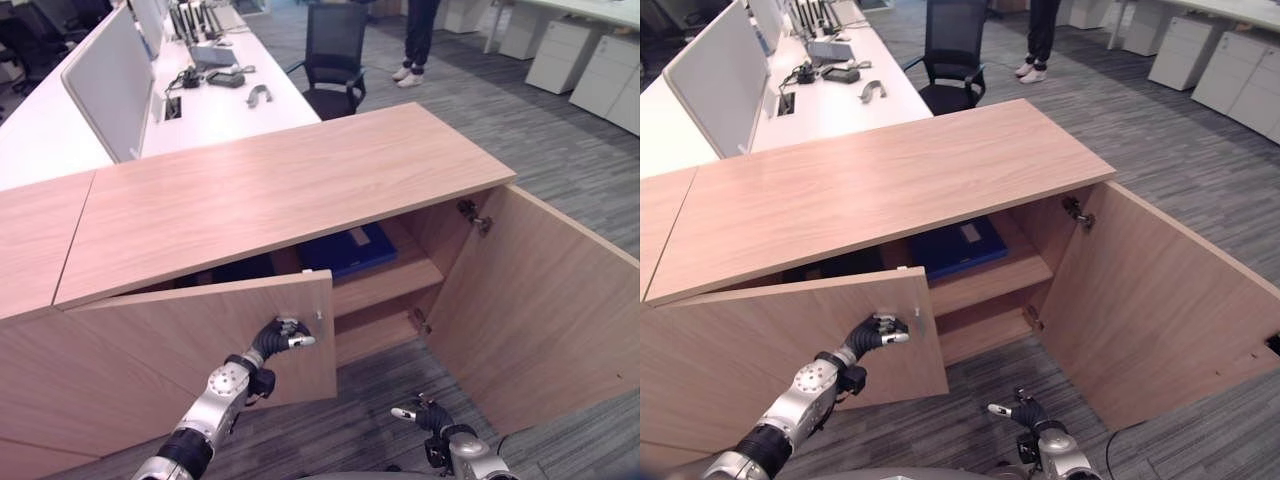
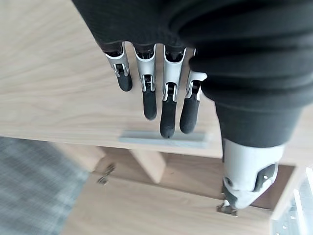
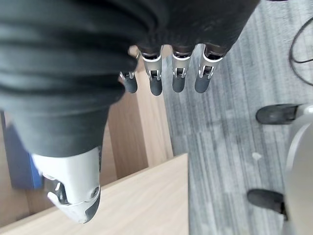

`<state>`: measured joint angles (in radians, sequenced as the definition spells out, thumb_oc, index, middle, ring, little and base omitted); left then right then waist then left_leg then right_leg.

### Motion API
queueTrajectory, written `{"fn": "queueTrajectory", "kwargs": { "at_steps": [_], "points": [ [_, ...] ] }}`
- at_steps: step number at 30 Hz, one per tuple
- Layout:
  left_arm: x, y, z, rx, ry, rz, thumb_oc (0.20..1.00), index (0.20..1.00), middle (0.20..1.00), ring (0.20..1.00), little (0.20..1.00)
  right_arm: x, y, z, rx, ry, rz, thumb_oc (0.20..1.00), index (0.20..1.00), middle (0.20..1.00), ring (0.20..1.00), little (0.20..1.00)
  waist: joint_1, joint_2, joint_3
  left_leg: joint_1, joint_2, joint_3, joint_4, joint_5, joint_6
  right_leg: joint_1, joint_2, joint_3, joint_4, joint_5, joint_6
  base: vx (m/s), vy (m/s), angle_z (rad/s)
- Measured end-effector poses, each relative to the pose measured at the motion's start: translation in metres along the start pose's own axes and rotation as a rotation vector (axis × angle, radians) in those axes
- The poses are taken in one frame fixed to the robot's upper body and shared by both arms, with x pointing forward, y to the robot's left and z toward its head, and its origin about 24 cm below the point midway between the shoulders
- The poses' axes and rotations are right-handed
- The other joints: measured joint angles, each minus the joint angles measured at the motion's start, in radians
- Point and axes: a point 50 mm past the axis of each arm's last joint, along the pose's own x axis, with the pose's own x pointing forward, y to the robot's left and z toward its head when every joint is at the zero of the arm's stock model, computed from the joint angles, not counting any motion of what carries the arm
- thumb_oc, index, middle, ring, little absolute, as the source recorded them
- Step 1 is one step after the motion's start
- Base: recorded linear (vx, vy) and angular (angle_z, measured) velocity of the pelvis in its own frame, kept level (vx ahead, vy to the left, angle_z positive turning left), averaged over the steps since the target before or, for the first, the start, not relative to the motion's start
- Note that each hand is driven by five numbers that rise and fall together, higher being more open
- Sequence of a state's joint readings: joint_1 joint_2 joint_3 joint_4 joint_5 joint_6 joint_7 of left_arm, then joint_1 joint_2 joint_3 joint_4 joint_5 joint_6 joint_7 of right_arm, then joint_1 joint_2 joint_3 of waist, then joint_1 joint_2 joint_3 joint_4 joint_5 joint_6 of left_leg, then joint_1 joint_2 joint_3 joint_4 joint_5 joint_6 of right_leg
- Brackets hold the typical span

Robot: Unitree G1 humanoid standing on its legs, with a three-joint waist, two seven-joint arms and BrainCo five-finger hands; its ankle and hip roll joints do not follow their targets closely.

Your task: Put the empty folder in the office cabinet

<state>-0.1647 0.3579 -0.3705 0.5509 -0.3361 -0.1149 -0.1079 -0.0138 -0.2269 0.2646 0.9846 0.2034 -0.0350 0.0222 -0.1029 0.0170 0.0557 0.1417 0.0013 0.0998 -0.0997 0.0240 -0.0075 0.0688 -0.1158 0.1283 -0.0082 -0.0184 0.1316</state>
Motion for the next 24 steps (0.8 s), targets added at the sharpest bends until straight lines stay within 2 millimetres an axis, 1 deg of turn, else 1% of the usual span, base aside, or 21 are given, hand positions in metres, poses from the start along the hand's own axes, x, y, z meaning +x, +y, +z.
{"fn": "queueTrajectory", "kwargs": {
  "at_steps": [1, 2, 3, 4, 5, 8, 11, 12, 13, 14, 15, 16, 17, 18, 19, 20, 21, 22, 23, 24],
  "points": [
    [0.001, 0.005, 0.000, -0.002, 0.006, 0.026, 1.000, 1.000, 1.000, 1.000, 1.000, -0.001, -0.001, -0.002, 0.002, 0.007, -0.002, 1.000, 1.000, 1.000, 1.000, 1.000, 0.002, 0.004, -0.001, 0.005, 0.005, 0.009, 0.000, -0.003, -0.001, 0.000, -0.001, 0.007, 0.001, -0.004, 0.004, 0.02, 0.032, -0.43],
    [0.002, 0.011, 0.001, -0.002, 0.008, 0.054, 1.000, 1.000, 1.000, 1.000, 1.000, -0.001, -0.001, -0.004, 0.001, 0.012, -0.004, 1.000, 1.000, 1.000, 1.000, 1.000, 0.001, 0.005, -0.005, 0.007, 0.008, 0.029, 0.000, -0.010, -0.001, -0.012, -0.006, -0.004, 0.001, -0.002, 0.006, 0.03, 0.049, -0.59],
    [0.002, 0.014, 0.001, -0.002, 0.010, 0.070, 1.000, 1.000, 1.000, 1.000, 1.000, -0.001, -0.002, -0.005, 0.001, 0.013, -0.006, 1.000, 1.000, 1.000, 1.000, 1.000, 0.000, 0.006, -0.009, 0.008, 0.010, 0.048, 0.000, -0.020, -0.005, -0.024, -0.011, -0.010, 0.002, 0.009, 0.012, 0.01, 0.039, -0.72],
    [0.003, 0.023, 0.002, -0.010, 0.011, 0.111, 1.000, 1.000, 1.000, 1.000, 1.000, -0.002, -0.003, -0.006, 0.001, 0.017, -0.008, 1.000, 1.000, 1.000, 1.000, 1.000, -0.015, 0.008, -0.011, 0.008, 0.013, 0.063, 0.000, -0.021, -0.005, -0.032, -0.017, -0.029, -0.002, 0.031, 0.022, 0.00, 0.048, -0.45],
    [0.005, 0.024, 0.005, -0.006, 0.005, 0.117, 1.000, 1.000, 1.000, 1.000, 1.000, -0.003, -0.004, -0.009, 0.000, 0.024, -0.011, 1.000, 1.000, 1.000, 1.000, 1.000, -0.026, 0.008, -0.011, 0.007, 0.013, 0.061, 0.000, -0.018, -0.003, -0.031, -0.016, -0.032, -0.003, 0.035, 0.020, -0.01, 0.034, -0.23],
    [0.010, 0.029, 0.014, 0.005, -0.013, 0.135, 1.000, 1.000, 1.000, 1.000, 1.000, -0.007, -0.009, -0.018, 0.012, 0.047, -0.028, 1.000, 1.000, 1.000, 1.000, 1.000, -0.030, 0.008, -0.011, 0.008, 0.016, 0.070, 0.000, -0.010, -0.008, -0.035, -0.011, -0.030, -0.002, 0.046, 0.006, -0.03, -0.010, -0.04],
    [0.012, 0.030, 0.019, 0.009, -0.032, 0.151, 1.000, 1.000, 1.000, 1.000, 1.000, -0.007, -0.013, -0.019, 0.020, 0.048, -0.040, 1.000, 1.000, 1.000, 1.000, 1.000, -0.024, 0.008, -0.008, 0.008, 0.021, 0.091, 0.001, -0.007, -0.009, -0.047, -0.014, -0.039, 0.004, 0.053, 0.014, -0.14, -0.095, -0.29],
    [0.010, 0.031, 0.022, 0.011, -0.050, 0.160, 1.000, 1.000, 1.000, 1.000, 1.000, -0.003, -0.018, -0.011, 0.029, 0.042, -0.059, 1.000, 1.000, 1.000, 1.000, 1.000, 0.019, 0.026, 0.009, 0.008, 0.048, 0.160, 0.010, -0.003, -0.002, -0.095, -0.109, -0.348, 0.056, 0.025, 0.018, -0.15, -0.119, -0.96],
    [0.010, 0.031, 0.022, 0.010, -0.054, 0.158, 1.000, 1.000, 1.000, 1.000, 1.000, -0.002, -0.021, -0.006, 0.037, 0.033, -0.072, 1.000, 1.000, 1.000, 1.000, 1.000, 0.043, 0.041, 0.015, 0.005, 0.059, 0.197, 0.010, -0.003, -0.001, -0.112, -0.176, -0.495, 0.090, 0.030, 0.026, -0.11, -0.087, -1.15],
    [0.008, 0.032, 0.022, 0.002, -0.059, 0.163, 1.000, 1.000, 1.000, 1.000, 1.000, -0.001, -0.022, -0.002, 0.037, 0.023, -0.076, 1.000, 1.000, 1.000, 1.000, 1.000, 0.062, 0.046, 0.019, 0.004, 0.065, 0.219, 0.010, -0.003, -0.001, -0.125, -0.245, -0.606, 0.131, 0.031, 0.028, 0.00, -0.065, -0.73],
    [0.005, 0.034, 0.020, -0.017, -0.065, 0.177, 1.000, 1.000, 1.000, 1.000, 1.000, 0.000, -0.022, 0.000, 0.037, 0.019, -0.075, 1.000, 1.000, 1.000, 1.000, 1.000, 0.068, 0.046, 0.019, 0.004, 0.069, 0.233, 0.010, -0.004, -0.001, -0.129, -0.290, -0.659, 0.170, 0.031, 0.027, 0.04, -0.098, -0.55],
    [0.000, 0.036, 0.015, -0.040, -0.060, 0.196, 1.000, 1.000, 1.000, 1.000, 1.000, 0.000, -0.022, -0.001, 0.039, 0.020, -0.075, 1.000, 1.000, 1.000, 1.000, 1.000, 0.071, 0.044, 0.020, 0.013, 0.077, 0.224, 0.010, -0.013, -0.011, -0.114, -0.319, -0.644, 0.181, 0.045, 0.050, 0.02, -0.100, -0.30],
    [-0.002, 0.034, 0.011, -0.054, -0.053, 0.199, 1.000, 1.000, 1.000, 1.000, 1.000, -0.001, -0.021, -0.003, 0.042, 0.024, -0.074, 1.000, 1.000, 1.000, 1.000, 1.000, 0.072, 0.035, 0.020, 0.021, 0.083, 0.222, 0.010, -0.011, -0.018, -0.085, -0.320, -0.614, 0.171, 0.057, 0.071, 0.03, -0.110, -0.13],
    [-0.008, 0.038, 0.010, -0.060, -0.063, 0.221, 1.000, 1.000, 1.000, 1.000, 1.000, -0.001, -0.020, -0.005, 0.051, 0.027, -0.074, 1.000, 1.000, 1.000, 1.000, 1.000, 0.074, 0.011, 0.020, 0.029, 0.082, 0.221, 0.010, -0.005, -0.049, -0.058, -0.311, -0.574, 0.166, 0.069, 0.087, 0.03, -0.068, 0.04],
    [-0.012, 0.045, 0.009, -0.052, -0.060, 0.246, 1.000, 1.000, 1.000, 1.000, 1.000, -0.002, -0.018, -0.009, 0.072, 0.037, -0.076, 1.000, 1.000, 1.000, 1.000, 1.000, 0.082, -0.019, 0.014, 0.029, 0.073, 0.219, 0.010, -0.003, -0.065, -0.037, -0.302, -0.542, 0.146, 0.064, 0.084, 0.04, -0.171, 0.10],
    [-0.016, 0.042, 0.001, -0.098, -0.044, 0.263, 1.000, 1.000, 1.000, 1.000, 1.000, -0.006, -0.033, -0.014, 0.089, 0.049, -0.123, 1.000, 1.000, 1.000, 1.000, 1.000, 0.081, 0.009, 0.018, 0.026, 0.103, 0.210, 0.010, 0.004, -0.078, -0.024, -0.260, -0.516, 0.136, 0.035, 0.057, 0.02, -0.130, 0.08],
    [-0.019, 0.040, -0.005, -0.113, -0.031, 0.262, 1.000, 1.000, 1.000, 1.000, 1.000, -0.009, -0.045, -0.017, 0.093, 0.059, -0.163, 1.000, 1.000, 1.000, 1.000, 1.000, 0.084, 0.038, 0.016, 0.029, 0.119, 0.211, 0.011, 0.012, -0.086, -0.030, -0.244, -0.509, 0.136, 0.033, 0.057, -0.01, -0.184, -0.10],
    [-0.025, 0.038, -0.011, -0.125, -0.021, 0.263, 1.000, 1.000, 1.000, 1.000, 1.000, -0.010, -0.056, -0.017, 0.084, 0.063, -0.193, 1.000, 1.000, 1.000, 1.000, 1.000, 0.086, 0.055, 0.016, 0.031, 0.126, 0.222, 0.011, 0.012, -0.087, -0.035, -0.237, -0.508, 0.133, 0.034, 0.057, -0.03, -0.157, -0.20],
    [-0.027, 0.035, -0.014, -0.136, -0.014, 0.261, 1.000, 1.000, 1.000, 1.000, 1.000, -0.012, -0.064, -0.017, 0.073, 0.066, -0.214, 1.000, 1.000, 1.000, 1.000, 1.000, 0.085, 0.066, 0.017, 0.030, 0.128, 0.228, 0.015, 0.012, -0.087, -0.036, -0.234, -0.507, 0.129, 0.033, 0.057, -0.05, -0.242, -0.20],
    [-0.027, 0.035, -0.016, -0.140, -0.010, 0.260, 1.000, 1.000, 1.000, 1.000, 1.000, -0.014, -0.068, -0.018, 0.067, 0.068, -0.224, 1.000, 1.000, 1.000, 1.000, 1.000, 0.085, 0.067, 0.017, 0.027, 0.129, 0.230, 0.020, 0.012, -0.087, -0.037, -0.234, -0.508, 0.126, 0.033, 0.057, -0.02, -0.305, -0.11]
  ]
}}
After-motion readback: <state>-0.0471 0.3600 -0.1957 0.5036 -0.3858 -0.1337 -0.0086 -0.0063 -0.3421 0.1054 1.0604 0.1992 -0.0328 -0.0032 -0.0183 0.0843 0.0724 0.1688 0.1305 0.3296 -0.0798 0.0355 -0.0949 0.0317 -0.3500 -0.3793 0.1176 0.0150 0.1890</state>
